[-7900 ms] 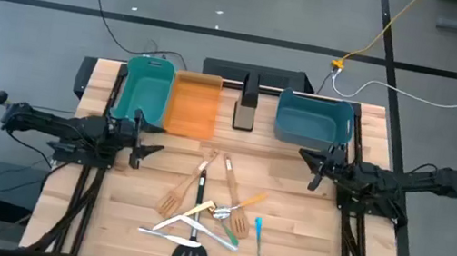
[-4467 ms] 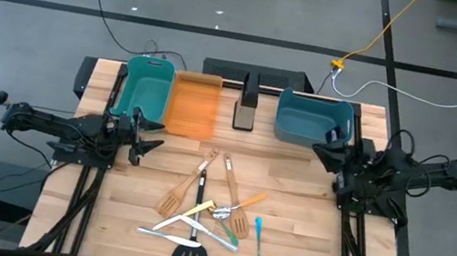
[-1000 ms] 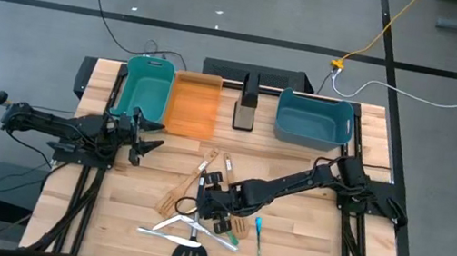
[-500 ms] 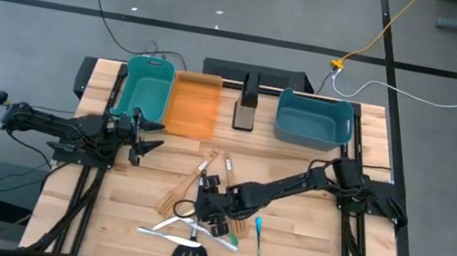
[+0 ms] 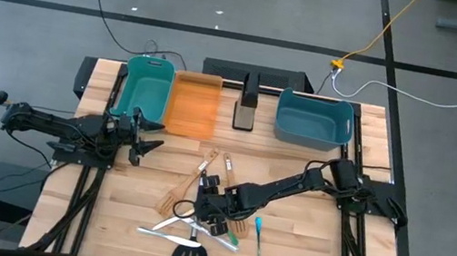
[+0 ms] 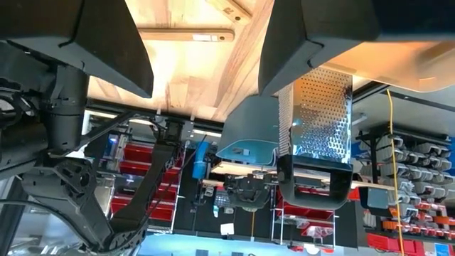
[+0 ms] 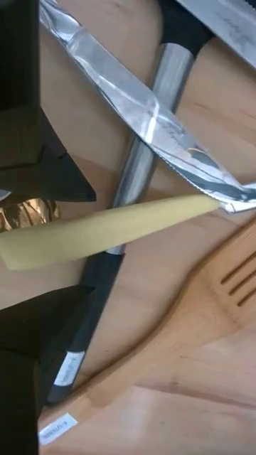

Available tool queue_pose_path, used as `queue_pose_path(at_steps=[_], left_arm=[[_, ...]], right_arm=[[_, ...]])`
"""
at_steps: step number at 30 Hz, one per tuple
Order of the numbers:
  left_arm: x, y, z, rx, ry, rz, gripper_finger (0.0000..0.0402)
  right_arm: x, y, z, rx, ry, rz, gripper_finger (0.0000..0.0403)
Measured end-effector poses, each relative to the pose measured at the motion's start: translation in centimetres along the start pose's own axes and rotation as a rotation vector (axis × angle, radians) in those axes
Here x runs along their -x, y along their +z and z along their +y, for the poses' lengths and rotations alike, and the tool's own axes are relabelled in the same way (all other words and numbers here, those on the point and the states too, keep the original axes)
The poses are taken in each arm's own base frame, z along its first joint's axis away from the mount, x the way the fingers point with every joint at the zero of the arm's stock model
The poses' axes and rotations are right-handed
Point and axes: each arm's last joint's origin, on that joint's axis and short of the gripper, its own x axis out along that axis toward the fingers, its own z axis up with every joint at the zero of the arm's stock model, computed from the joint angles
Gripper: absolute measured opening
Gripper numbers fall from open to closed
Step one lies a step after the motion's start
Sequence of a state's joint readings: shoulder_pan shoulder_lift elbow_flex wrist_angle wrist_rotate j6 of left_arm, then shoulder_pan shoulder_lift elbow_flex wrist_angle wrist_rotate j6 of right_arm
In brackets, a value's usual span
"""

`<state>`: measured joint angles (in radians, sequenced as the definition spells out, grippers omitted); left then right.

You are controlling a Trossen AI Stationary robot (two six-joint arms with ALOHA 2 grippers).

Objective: Pick & Place Kitchen Items
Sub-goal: Put the yellow table knife into the blue bin

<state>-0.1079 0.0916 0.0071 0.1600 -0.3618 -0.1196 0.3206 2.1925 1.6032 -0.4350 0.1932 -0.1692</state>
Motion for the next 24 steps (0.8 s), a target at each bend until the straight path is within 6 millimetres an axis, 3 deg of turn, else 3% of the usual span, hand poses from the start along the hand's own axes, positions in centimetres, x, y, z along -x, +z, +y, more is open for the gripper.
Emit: queue_pose_path(at_steps=[19, 24], left_arm=[[0.0, 0.0, 0.0, 0.0, 0.0, 0.0, 0.0259], [0.0, 0.0, 0.0, 0.0, 0.0, 0.0, 0.0259]], right_arm=[[-0.25, -0.37, -0.05, -0.008, -0.025, 0.008, 0.0214], [-0.26, -0.43, -0.07, -0.039, -0.014, 0.011, 0.0198]])
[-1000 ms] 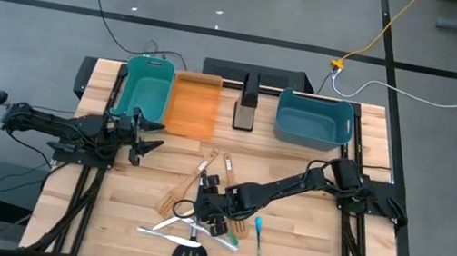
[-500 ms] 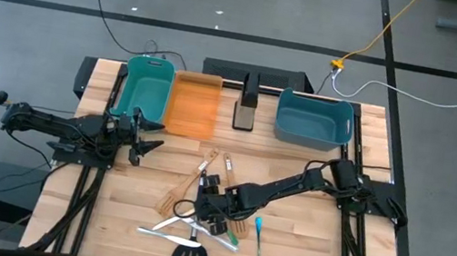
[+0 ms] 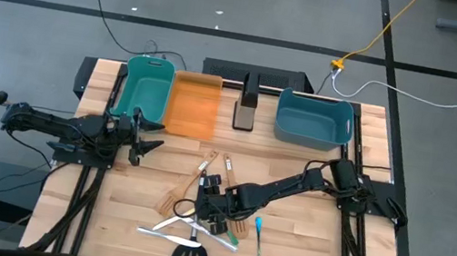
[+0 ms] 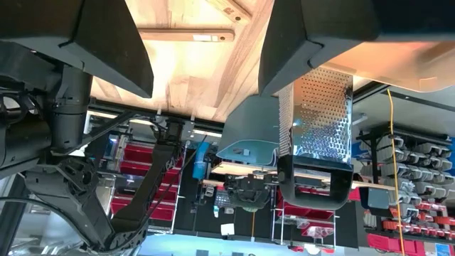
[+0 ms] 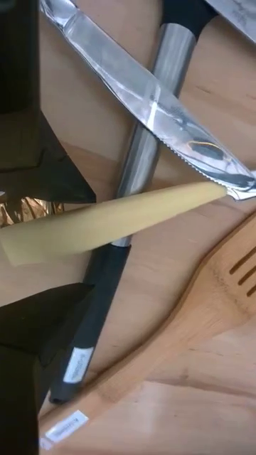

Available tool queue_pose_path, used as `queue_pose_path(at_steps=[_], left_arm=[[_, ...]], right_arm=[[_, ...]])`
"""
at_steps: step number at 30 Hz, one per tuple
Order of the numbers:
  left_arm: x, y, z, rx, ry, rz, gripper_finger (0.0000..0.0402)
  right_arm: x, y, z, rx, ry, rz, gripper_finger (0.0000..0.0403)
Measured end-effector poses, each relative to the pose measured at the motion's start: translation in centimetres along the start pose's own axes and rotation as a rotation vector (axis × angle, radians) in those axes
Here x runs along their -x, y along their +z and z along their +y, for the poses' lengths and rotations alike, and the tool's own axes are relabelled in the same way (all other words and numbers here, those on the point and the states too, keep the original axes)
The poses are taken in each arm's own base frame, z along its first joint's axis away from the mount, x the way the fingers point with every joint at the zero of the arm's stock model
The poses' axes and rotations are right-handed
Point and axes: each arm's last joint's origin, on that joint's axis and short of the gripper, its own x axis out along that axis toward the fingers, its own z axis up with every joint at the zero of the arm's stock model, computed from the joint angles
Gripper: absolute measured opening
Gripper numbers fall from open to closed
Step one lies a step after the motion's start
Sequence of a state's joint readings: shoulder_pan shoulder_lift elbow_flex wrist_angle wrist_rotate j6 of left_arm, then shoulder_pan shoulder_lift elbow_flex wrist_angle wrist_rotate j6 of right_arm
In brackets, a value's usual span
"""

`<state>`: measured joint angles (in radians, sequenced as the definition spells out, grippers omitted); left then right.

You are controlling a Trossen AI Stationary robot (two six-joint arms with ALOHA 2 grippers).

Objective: Pick & Place Kitchen Items
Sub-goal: Put the yellow table knife into the blue bin

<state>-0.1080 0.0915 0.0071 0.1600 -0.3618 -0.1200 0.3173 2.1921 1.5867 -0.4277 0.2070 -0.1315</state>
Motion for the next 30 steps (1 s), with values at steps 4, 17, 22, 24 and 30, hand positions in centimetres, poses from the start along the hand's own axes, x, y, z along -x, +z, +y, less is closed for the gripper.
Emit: queue_pose_path(at_steps=[4, 17, 22, 24, 30], left_arm=[[0.0, 0.01, 0.0, 0.0, 0.0, 0.0, 0.0259], [0.0, 0.01, 0.0, 0.0, 0.0, 0.0, 0.0259], [0.0, 0.01, 0.0, 0.0, 0.0, 0.0, 0.0259], [0.0, 0.01, 0.0, 0.0, 0.0, 0.0, 0.0259], [0.0, 0.01, 0.0, 0.0, 0.0, 0.0, 0.0259]], right_arm=[[0.0, 0.0, 0.02, -0.002, 0.008, -0.001, 0.0174], [0.0, -0.1, 0.06, 0.01, 0.017, 0.008, 0.0094], [0.03, -0.2, 0.06, 0.013, 0.019, 0.022, 0.0095], [0.07, -0.23, 0.06, 0.014, 0.019, 0.026, 0.0096], [0.07, -0.2, 0.03, 0.015, 0.016, 0.023, 0.0092]])
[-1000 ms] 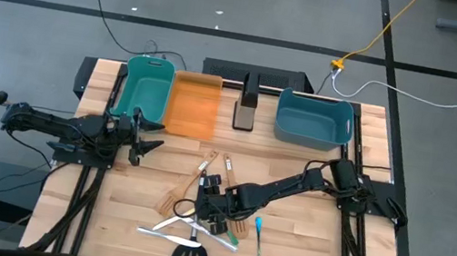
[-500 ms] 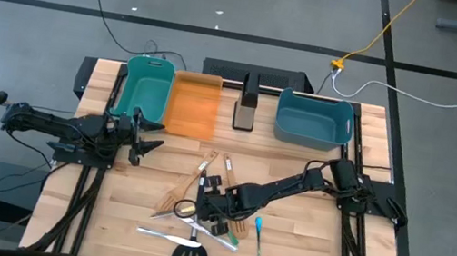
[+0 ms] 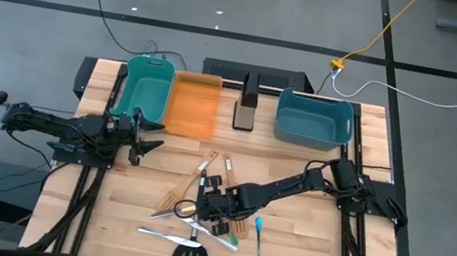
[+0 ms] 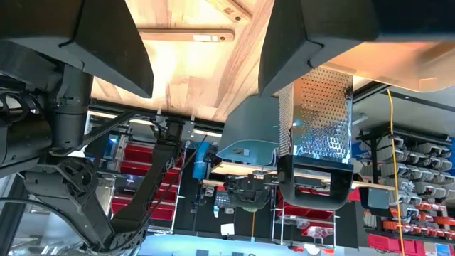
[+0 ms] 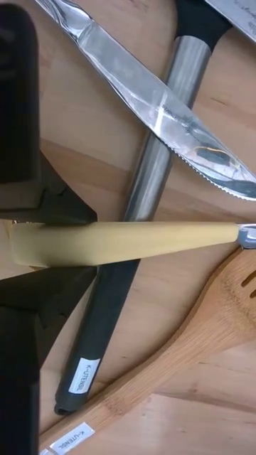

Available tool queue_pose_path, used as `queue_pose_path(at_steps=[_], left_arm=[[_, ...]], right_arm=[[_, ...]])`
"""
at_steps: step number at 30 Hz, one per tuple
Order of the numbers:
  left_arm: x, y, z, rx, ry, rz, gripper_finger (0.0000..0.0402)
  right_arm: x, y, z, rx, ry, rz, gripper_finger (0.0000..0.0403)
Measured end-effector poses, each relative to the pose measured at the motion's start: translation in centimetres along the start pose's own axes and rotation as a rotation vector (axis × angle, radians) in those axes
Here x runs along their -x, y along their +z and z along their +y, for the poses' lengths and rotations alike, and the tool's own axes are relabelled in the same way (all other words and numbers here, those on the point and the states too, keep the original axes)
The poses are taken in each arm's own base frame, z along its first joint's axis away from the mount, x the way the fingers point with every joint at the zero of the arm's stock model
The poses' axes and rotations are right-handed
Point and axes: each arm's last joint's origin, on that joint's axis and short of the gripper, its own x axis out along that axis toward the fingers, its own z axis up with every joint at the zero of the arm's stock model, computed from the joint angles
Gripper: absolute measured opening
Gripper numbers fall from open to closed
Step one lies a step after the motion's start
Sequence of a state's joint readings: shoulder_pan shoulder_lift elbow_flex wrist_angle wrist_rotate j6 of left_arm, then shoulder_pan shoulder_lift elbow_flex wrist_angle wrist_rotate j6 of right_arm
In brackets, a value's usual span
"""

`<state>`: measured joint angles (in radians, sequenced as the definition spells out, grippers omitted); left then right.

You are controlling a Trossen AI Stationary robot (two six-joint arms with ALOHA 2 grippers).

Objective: Pick & Place Kitchen Items
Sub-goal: Put the yellow table knife into the blue bin

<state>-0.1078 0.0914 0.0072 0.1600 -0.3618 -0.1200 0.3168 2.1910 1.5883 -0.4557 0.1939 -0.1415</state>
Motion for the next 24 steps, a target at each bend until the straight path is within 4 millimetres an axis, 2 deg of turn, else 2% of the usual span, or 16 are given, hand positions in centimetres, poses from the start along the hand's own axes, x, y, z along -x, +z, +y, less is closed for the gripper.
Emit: queue_pose_path(at_steps=[7, 12, 16, 24], left_arm=[[0.0, 0.0, 0.0, 0.0, 0.0, 0.0, 0.0259], [0.0, 0.0, 0.0, 0.0, 0.0, 0.0, 0.0259], [0.0, 0.0, 0.0, 0.0, 0.0, 0.0, 0.0259], [0.0, 0.0, 0.0, 0.0, 0.0, 0.001, 0.0259]], right_arm=[[0.3, 0.1, -0.1, 0.001, -0.008, -0.005, 0.0092], [1.6, 0.6, -0.5, -0.004, -0.034, -0.037, 0.0092], [3.0, 0.7, -1.0, -0.001, -0.107, -0.021, 0.0092], [7.2, 1.0, -2.6, -0.039, -0.203, -0.028, 0.0092]])
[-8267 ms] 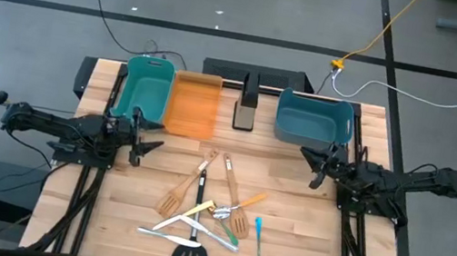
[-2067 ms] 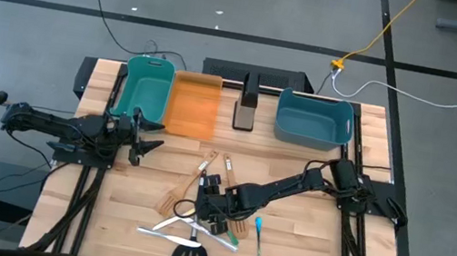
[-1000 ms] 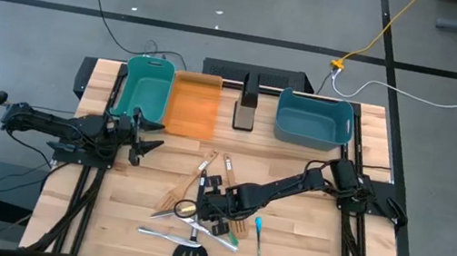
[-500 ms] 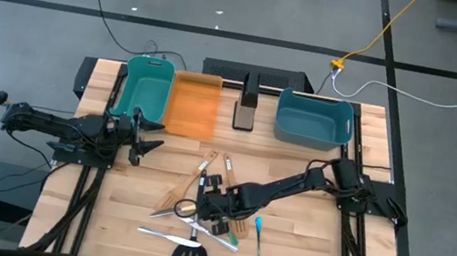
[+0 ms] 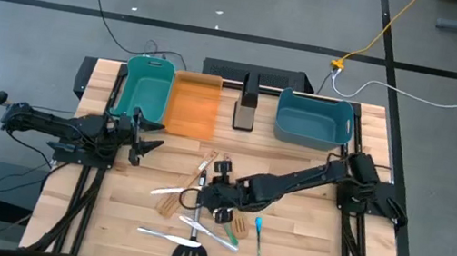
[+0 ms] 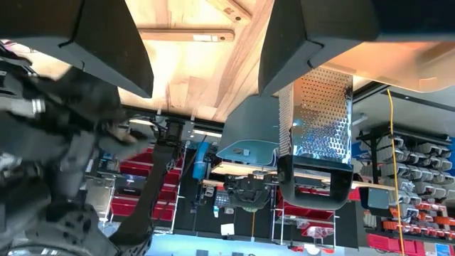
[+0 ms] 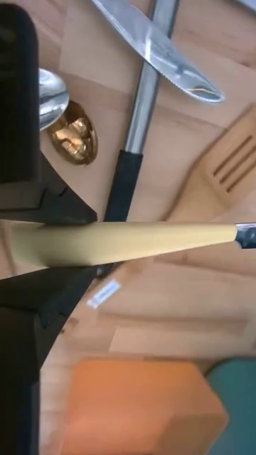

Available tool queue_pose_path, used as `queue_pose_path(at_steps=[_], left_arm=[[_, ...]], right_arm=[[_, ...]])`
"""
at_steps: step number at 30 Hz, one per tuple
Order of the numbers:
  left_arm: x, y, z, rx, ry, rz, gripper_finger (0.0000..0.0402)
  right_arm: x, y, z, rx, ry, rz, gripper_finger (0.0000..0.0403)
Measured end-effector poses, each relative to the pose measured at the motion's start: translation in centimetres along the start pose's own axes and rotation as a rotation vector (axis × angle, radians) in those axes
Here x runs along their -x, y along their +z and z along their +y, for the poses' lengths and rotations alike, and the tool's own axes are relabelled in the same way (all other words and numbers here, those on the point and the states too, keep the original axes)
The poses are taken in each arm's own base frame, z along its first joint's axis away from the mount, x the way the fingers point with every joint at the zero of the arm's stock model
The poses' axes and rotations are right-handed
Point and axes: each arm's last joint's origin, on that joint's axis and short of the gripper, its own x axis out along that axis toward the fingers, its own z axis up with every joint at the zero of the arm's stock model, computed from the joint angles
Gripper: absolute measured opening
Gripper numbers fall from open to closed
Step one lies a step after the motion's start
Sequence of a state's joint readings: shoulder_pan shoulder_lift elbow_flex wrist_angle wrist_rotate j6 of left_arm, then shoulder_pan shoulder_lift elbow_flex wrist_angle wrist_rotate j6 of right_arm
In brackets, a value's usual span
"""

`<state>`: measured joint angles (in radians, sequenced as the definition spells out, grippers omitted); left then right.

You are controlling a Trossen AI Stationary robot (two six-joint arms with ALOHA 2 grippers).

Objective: Pick & Place Kitchen Items
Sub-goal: Put the yellow table knife into the blue bin

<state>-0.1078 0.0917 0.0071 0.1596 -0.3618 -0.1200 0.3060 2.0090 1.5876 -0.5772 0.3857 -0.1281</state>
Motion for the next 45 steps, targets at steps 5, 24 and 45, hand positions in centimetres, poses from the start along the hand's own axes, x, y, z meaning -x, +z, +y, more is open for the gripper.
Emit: queue_pose_path(at_steps=[5, 24, 45], left_arm=[[0.0, 0.0, 0.0, 0.0, 0.0, 0.0, 0.0259], [0.0, 0.0, 0.0, 0.0, 0.0, 0.0, 0.0259], [0.0, 0.0, 0.0, -0.001, 0.0, 0.0, 0.0259]], right_arm=[[2.9, 0.1, -1.5, -0.012, -0.07, -0.011, 0.0093], [12.3, -2.8, -7.3, -0.153, -0.331, 0.085, 0.0092], [19.7, -8.3, -11.6, -0.359, -0.467, 0.22, 0.0092]])
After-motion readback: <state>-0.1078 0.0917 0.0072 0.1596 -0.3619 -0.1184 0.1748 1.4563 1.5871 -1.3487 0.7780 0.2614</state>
